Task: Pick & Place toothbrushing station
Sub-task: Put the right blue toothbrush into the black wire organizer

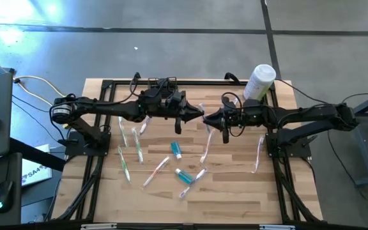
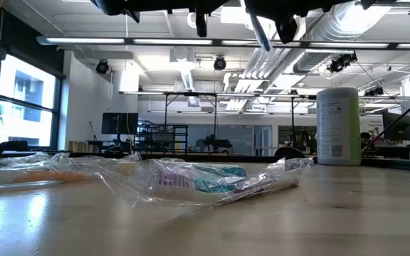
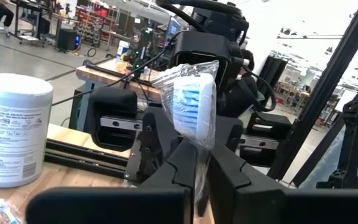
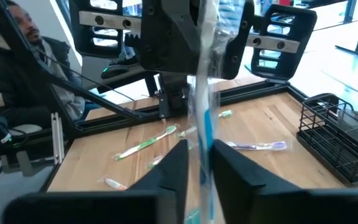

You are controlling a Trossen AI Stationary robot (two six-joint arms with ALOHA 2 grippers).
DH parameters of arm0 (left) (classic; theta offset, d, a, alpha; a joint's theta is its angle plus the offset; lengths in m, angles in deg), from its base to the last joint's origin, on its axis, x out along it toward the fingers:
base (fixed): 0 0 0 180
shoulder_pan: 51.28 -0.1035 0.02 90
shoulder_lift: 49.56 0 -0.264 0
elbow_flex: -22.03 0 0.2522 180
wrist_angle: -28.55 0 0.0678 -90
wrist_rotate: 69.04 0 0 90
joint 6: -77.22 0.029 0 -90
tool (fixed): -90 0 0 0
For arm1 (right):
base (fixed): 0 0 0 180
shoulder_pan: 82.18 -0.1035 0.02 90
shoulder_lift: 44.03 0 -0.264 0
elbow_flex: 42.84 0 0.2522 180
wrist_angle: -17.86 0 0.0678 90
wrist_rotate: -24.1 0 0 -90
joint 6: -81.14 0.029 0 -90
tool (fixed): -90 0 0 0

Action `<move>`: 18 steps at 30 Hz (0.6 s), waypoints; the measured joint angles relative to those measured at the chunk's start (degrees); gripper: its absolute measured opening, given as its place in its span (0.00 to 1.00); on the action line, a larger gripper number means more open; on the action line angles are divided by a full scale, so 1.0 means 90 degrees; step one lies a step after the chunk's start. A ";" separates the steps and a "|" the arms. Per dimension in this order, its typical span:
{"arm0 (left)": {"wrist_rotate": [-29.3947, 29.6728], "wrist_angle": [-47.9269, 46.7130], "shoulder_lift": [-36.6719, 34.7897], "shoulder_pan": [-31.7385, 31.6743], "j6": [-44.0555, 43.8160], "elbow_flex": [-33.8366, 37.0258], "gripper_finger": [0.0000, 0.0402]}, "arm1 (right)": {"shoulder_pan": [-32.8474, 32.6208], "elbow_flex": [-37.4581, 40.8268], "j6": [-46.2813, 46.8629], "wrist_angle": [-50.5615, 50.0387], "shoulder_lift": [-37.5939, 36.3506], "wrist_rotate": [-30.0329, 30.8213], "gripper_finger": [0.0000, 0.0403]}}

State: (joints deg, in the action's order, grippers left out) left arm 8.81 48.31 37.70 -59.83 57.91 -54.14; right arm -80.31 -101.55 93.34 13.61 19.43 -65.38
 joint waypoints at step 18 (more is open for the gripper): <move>0.0239 -0.1617 -0.0056 -0.0009 0.0318 -0.1112 0.01 | -0.0002 0.0000 -0.0228 -0.0938 -0.0653 -0.0213 0.55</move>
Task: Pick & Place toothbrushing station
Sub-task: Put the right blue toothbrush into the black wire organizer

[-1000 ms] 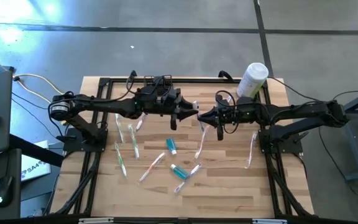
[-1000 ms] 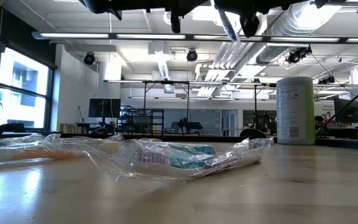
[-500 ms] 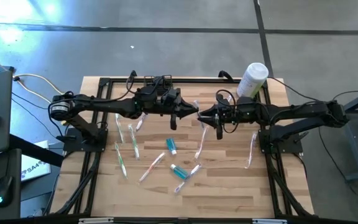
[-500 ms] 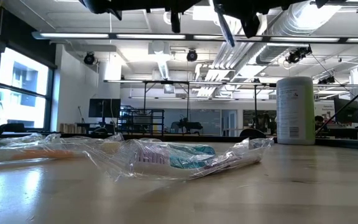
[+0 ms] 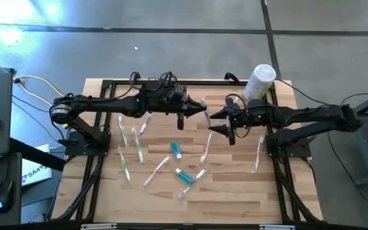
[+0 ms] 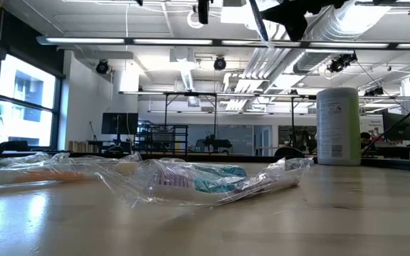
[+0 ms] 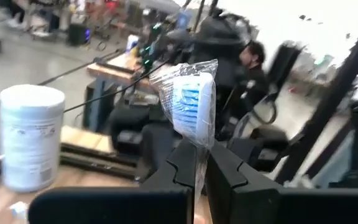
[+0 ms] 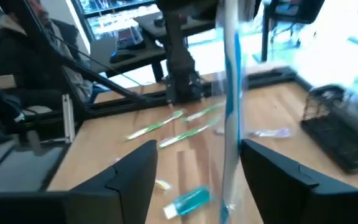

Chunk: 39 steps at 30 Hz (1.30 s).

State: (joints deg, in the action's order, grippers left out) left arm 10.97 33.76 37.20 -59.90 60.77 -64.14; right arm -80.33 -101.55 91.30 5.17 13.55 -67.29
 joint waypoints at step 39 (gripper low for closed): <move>-0.0477 -0.0787 -0.1933 -0.4331 0.1656 0.2342 0.01 | 0.1373 0.0002 -0.0972 -0.1451 -0.1545 0.0791 0.53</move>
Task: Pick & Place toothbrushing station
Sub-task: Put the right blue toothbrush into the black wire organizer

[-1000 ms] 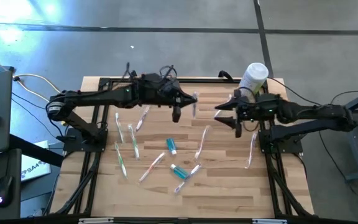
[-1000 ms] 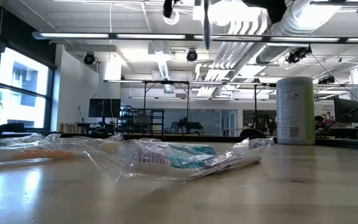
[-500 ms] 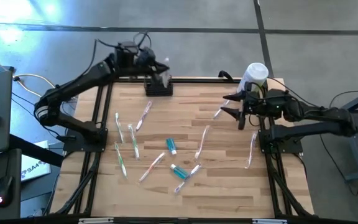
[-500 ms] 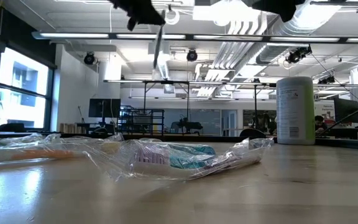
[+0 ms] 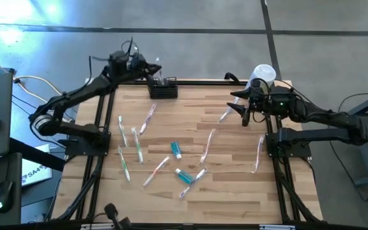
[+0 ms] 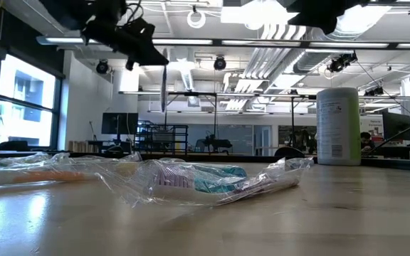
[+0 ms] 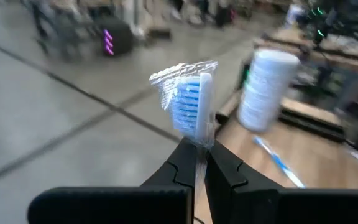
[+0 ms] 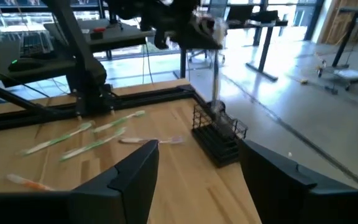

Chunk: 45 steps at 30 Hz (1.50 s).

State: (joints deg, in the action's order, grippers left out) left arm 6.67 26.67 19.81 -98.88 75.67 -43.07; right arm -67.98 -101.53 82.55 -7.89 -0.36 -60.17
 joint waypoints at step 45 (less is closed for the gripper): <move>0.1154 0.1771 0.0370 -0.0417 -0.0975 0.1708 0.01 | 0.0689 0.0000 0.0037 0.0118 0.0411 -0.0799 0.53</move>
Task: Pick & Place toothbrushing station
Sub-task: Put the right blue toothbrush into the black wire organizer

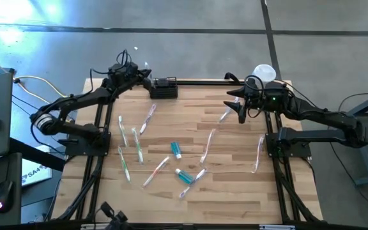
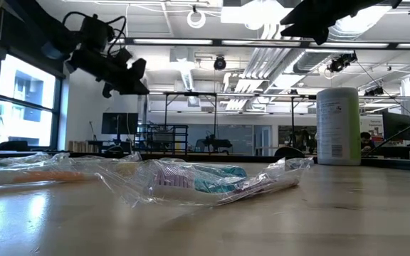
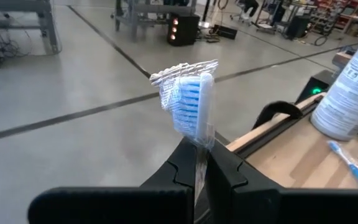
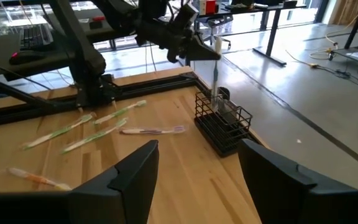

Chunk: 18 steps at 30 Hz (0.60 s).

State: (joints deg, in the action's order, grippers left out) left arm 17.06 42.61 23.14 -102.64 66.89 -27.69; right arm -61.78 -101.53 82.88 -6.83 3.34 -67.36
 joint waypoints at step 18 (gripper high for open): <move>-0.0168 0.0227 0.0707 0.0000 -0.0052 0.0000 0.01 | 0.0002 0.0000 0.0017 0.0005 0.0000 0.0030 0.53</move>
State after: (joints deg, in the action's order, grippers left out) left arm 15.55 44.66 29.50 -102.64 66.43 -27.69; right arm -61.76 -101.53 83.03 -6.78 3.34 -67.10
